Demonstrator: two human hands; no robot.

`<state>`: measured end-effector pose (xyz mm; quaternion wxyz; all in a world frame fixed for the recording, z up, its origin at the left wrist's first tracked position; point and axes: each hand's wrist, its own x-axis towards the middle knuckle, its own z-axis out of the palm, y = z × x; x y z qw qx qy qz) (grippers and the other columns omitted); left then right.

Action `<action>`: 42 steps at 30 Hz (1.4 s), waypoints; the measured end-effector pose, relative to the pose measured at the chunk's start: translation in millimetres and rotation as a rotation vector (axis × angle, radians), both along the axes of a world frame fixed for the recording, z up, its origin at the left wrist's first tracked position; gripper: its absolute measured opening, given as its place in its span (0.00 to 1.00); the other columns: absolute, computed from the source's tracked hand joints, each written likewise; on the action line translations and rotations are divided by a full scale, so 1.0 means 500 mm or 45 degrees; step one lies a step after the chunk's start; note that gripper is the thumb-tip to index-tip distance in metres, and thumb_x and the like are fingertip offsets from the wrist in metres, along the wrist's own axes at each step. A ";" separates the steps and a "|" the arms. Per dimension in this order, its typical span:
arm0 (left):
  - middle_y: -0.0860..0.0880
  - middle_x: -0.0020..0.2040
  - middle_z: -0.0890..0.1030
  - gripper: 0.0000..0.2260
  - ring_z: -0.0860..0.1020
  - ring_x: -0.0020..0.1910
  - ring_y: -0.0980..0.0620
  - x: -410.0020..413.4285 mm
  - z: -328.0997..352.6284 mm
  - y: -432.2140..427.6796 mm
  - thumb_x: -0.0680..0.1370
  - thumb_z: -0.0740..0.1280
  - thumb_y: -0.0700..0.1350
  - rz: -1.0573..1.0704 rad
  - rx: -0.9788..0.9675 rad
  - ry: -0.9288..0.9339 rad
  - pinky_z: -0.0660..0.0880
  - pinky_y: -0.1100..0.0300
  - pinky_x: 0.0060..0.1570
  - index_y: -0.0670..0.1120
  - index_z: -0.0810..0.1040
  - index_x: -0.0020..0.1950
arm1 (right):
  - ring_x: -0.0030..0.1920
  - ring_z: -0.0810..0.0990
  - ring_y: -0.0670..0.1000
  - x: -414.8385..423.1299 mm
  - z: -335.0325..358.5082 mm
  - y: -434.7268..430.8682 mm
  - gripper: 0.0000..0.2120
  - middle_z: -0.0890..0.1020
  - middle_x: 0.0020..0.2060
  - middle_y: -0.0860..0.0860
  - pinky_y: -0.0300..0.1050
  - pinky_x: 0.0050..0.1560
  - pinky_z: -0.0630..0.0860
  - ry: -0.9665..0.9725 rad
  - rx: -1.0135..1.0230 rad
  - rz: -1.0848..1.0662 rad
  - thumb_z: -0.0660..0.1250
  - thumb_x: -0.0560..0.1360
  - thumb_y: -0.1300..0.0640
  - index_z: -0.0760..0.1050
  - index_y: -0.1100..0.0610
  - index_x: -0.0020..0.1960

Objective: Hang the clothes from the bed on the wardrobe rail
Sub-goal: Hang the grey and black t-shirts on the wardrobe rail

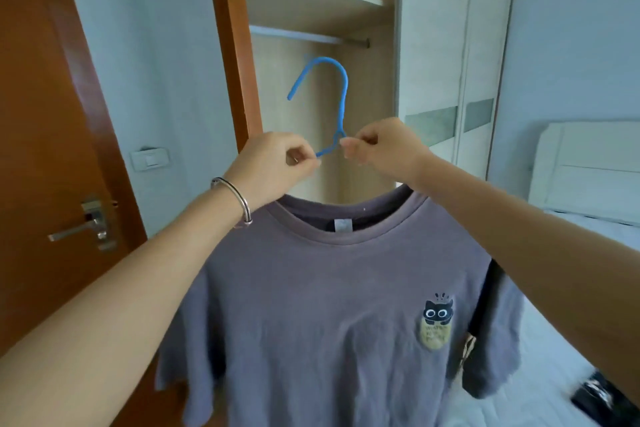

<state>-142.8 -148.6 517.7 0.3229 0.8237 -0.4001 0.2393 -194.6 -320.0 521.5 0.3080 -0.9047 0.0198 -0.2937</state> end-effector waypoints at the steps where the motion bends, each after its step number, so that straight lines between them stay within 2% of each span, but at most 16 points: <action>1: 0.51 0.40 0.79 0.05 0.75 0.36 0.58 0.021 -0.002 -0.017 0.73 0.69 0.43 -0.017 -0.127 -0.051 0.70 0.71 0.39 0.43 0.81 0.45 | 0.30 0.70 0.45 0.010 -0.007 -0.018 0.16 0.76 0.28 0.48 0.34 0.32 0.68 0.008 0.026 -0.039 0.64 0.76 0.49 0.78 0.57 0.34; 4: 0.53 0.49 0.76 0.11 0.74 0.47 0.57 0.091 -0.022 -0.089 0.73 0.69 0.45 -0.114 0.009 -0.037 0.67 0.72 0.44 0.46 0.76 0.55 | 0.36 0.74 0.51 0.039 -0.017 -0.073 0.18 0.84 0.38 0.60 0.44 0.40 0.72 -0.028 0.067 -0.143 0.65 0.74 0.49 0.82 0.64 0.42; 6: 0.53 0.43 0.76 0.06 0.74 0.41 0.59 0.137 -0.044 -0.147 0.75 0.66 0.47 -0.199 0.169 0.060 0.67 0.69 0.40 0.49 0.75 0.51 | 0.35 0.72 0.51 0.056 -0.022 -0.111 0.18 0.83 0.40 0.64 0.43 0.38 0.69 -0.042 0.054 -0.184 0.65 0.74 0.49 0.82 0.65 0.44; 8: 0.54 0.33 0.76 0.06 0.72 0.29 0.62 0.178 -0.052 -0.206 0.77 0.63 0.47 -0.262 0.101 0.075 0.67 0.67 0.35 0.48 0.77 0.43 | 0.32 0.71 0.49 0.070 -0.024 -0.159 0.16 0.83 0.40 0.62 0.42 0.35 0.70 -0.026 0.022 -0.185 0.65 0.75 0.51 0.82 0.64 0.45; 10: 0.56 0.30 0.74 0.09 0.71 0.25 0.62 0.213 -0.052 -0.266 0.78 0.62 0.46 -0.284 0.015 0.067 0.66 0.71 0.32 0.45 0.80 0.43 | 0.31 0.73 0.46 0.072 -0.019 -0.212 0.13 0.83 0.41 0.59 0.36 0.34 0.73 0.000 0.015 -0.164 0.64 0.76 0.53 0.81 0.63 0.47; 14: 0.55 0.31 0.74 0.11 0.71 0.26 0.66 0.283 -0.041 -0.356 0.78 0.62 0.44 -0.309 -0.107 0.032 0.65 0.75 0.30 0.40 0.81 0.46 | 0.41 0.78 0.49 0.084 -0.015 -0.333 0.13 0.81 0.43 0.52 0.43 0.47 0.73 0.053 -0.145 -0.292 0.62 0.76 0.50 0.79 0.58 0.52; 17: 0.51 0.32 0.75 0.11 0.71 0.27 0.67 0.351 -0.041 -0.393 0.78 0.62 0.44 -0.297 -0.185 0.044 0.65 0.74 0.31 0.38 0.81 0.46 | 0.47 0.77 0.53 0.105 -0.036 -0.409 0.16 0.81 0.45 0.53 0.41 0.48 0.68 0.211 -0.257 -0.409 0.60 0.76 0.46 0.79 0.56 0.53; 21: 0.53 0.31 0.75 0.10 0.73 0.28 0.67 0.443 -0.051 -0.432 0.77 0.63 0.43 -0.266 -0.223 0.101 0.67 0.74 0.33 0.39 0.82 0.47 | 0.47 0.77 0.55 0.165 -0.060 -0.448 0.16 0.82 0.45 0.53 0.43 0.47 0.70 0.282 -0.332 -0.465 0.59 0.78 0.48 0.80 0.55 0.53; 23: 0.50 0.32 0.78 0.09 0.75 0.30 0.63 0.490 -0.056 -0.450 0.77 0.63 0.42 -0.281 -0.167 0.109 0.70 0.72 0.37 0.39 0.82 0.47 | 0.44 0.75 0.53 0.207 -0.072 -0.456 0.15 0.79 0.40 0.49 0.45 0.44 0.72 0.304 -0.455 -0.584 0.57 0.77 0.43 0.79 0.50 0.50; 25: 0.43 0.39 0.82 0.09 0.79 0.38 0.52 0.536 -0.059 -0.466 0.77 0.64 0.42 -0.265 -0.162 0.065 0.75 0.58 0.45 0.38 0.81 0.48 | 0.42 0.73 0.51 0.251 -0.086 -0.459 0.14 0.77 0.37 0.46 0.45 0.40 0.71 0.210 -0.482 -0.661 0.56 0.77 0.42 0.77 0.46 0.46; 26: 0.41 0.43 0.83 0.09 0.80 0.43 0.47 0.559 -0.056 -0.473 0.77 0.65 0.42 -0.255 -0.192 0.029 0.75 0.57 0.47 0.38 0.81 0.49 | 0.41 0.74 0.51 0.275 -0.089 -0.459 0.13 0.77 0.36 0.46 0.44 0.40 0.71 0.135 -0.462 -0.684 0.55 0.77 0.42 0.76 0.45 0.45; 29: 0.48 0.49 0.81 0.09 0.77 0.48 0.53 0.617 -0.038 -0.493 0.77 0.64 0.44 -0.312 -0.315 0.009 0.69 0.72 0.44 0.41 0.80 0.51 | 0.42 0.76 0.52 0.355 -0.076 -0.455 0.14 0.81 0.38 0.48 0.46 0.42 0.73 0.051 -0.466 -0.734 0.55 0.77 0.41 0.77 0.45 0.47; 31: 0.52 0.46 0.79 0.10 0.76 0.47 0.57 0.653 -0.018 -0.517 0.77 0.63 0.49 -0.354 -0.344 0.110 0.69 0.70 0.45 0.43 0.79 0.49 | 0.44 0.78 0.53 0.411 -0.054 -0.456 0.16 0.82 0.41 0.49 0.46 0.44 0.73 0.056 -0.527 -0.760 0.54 0.77 0.40 0.77 0.45 0.48; 33: 0.52 0.42 0.77 0.09 0.75 0.42 0.56 0.687 0.007 -0.549 0.78 0.61 0.51 -0.340 -0.434 0.238 0.69 0.67 0.38 0.46 0.73 0.45 | 0.44 0.78 0.54 0.461 -0.033 -0.458 0.17 0.82 0.41 0.48 0.46 0.43 0.72 0.046 -0.593 -0.772 0.53 0.77 0.39 0.77 0.45 0.49; 37: 0.48 0.36 0.75 0.12 0.76 0.34 0.52 0.764 0.040 -0.607 0.79 0.60 0.43 -0.444 -0.812 0.516 0.70 0.67 0.33 0.50 0.61 0.36 | 0.38 0.72 0.49 0.535 -0.006 -0.468 0.16 0.78 0.36 0.45 0.43 0.40 0.69 0.019 -0.637 -0.746 0.53 0.77 0.40 0.77 0.45 0.48; 42: 0.53 0.33 0.75 0.01 0.76 0.35 0.53 0.858 0.046 -0.651 0.79 0.59 0.42 -0.452 -0.780 0.423 0.76 0.61 0.41 0.46 0.68 0.49 | 0.40 0.74 0.48 0.618 -0.005 -0.531 0.14 0.77 0.36 0.43 0.43 0.39 0.68 0.060 -0.580 -0.725 0.53 0.77 0.39 0.75 0.42 0.48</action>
